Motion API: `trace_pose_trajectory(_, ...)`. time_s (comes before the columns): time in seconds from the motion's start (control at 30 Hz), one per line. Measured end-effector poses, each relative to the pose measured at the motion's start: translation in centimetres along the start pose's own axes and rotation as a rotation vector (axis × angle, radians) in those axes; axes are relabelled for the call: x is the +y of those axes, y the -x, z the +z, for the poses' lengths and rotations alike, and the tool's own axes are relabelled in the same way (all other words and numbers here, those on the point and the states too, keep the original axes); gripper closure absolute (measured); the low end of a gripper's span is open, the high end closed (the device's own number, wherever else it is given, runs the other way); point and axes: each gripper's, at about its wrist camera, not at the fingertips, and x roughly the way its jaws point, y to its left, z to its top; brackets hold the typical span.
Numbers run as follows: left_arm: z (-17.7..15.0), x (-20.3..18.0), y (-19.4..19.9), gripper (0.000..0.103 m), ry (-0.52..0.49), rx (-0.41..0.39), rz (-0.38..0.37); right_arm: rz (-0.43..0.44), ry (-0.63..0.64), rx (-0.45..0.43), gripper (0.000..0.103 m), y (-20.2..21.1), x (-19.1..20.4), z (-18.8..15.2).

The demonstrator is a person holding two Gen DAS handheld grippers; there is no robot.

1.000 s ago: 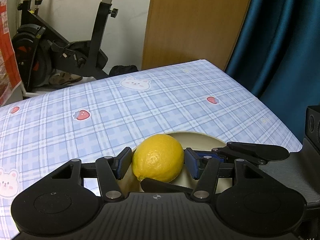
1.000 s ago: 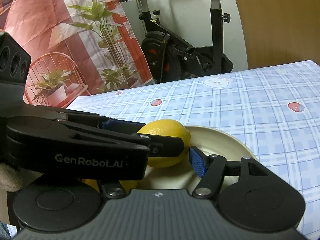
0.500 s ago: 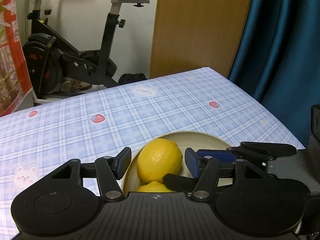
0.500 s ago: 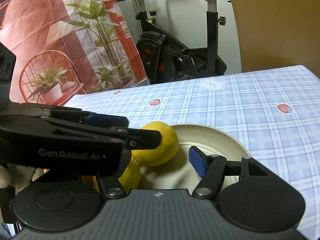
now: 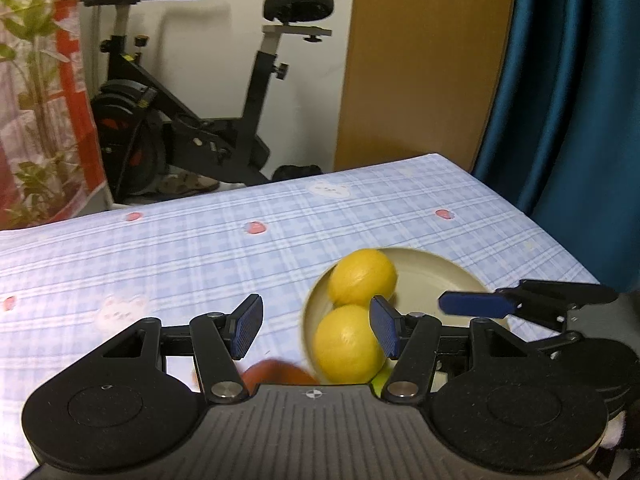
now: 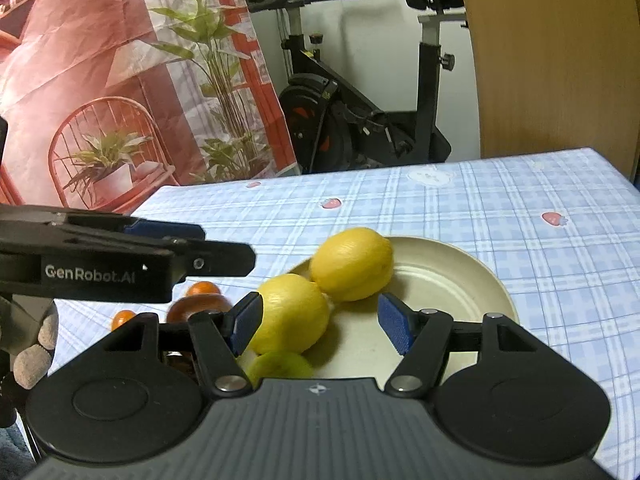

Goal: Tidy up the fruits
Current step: 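Open the left gripper to release the lemon beside the other lemon, then move the left gripper down to the dark purple mangosteen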

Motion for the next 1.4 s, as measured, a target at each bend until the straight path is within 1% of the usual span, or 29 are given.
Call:
trace_pose_trajectory(0.27,-1.9,1.5,3.8,0.041,0.028,-0.043,0.065,0.015,0.053,-0.063,0.036,2.0,4.0,-1.0)
trace_pose_trajectory(0.47,-3.3,2.1,6.4,0.041,0.046,-0.087,0.098,0.023,0.096,-0.083,0.036,2.7,6.4,-1.7)
trace_pose_trajectory(0.7,-4.5,3.4,8.0,0.041,0.132,-0.116,0.121,0.024,0.124,-0.097,0.036,3.3,7.5,-2.5)
trace_pose_trajectory(0.87,-5.2,4.1,9.0,0.041,0.168,-0.137,0.151,0.018,0.131,-0.092,0.036,3.2,7.5,-3.0)
trace_pose_trajectory(1.03,-5.6,4.6,8.9,0.041,0.176,-0.124,0.170,0.018,0.126,-0.087,0.036,3.0,7.1,-3.2)
trace_pose_trajectory(1.17,-6.2,5.6,8.9,0.041,0.205,-0.105,0.186,0.018,0.129,-0.081,0.036,2.9,7.0,-3.4)
trace_pose_trajectory(1.27,-6.6,6.4,8.9,0.042,0.236,-0.096,0.187,0.023,0.128,-0.073,0.036,2.5,7.1,-3.6)
trace_pose_trajectory(1.4,-7.1,6.7,8.4,0.042,0.241,-0.073,0.180,0.035,0.137,-0.055,0.036,1.9,7.2,-4.0)
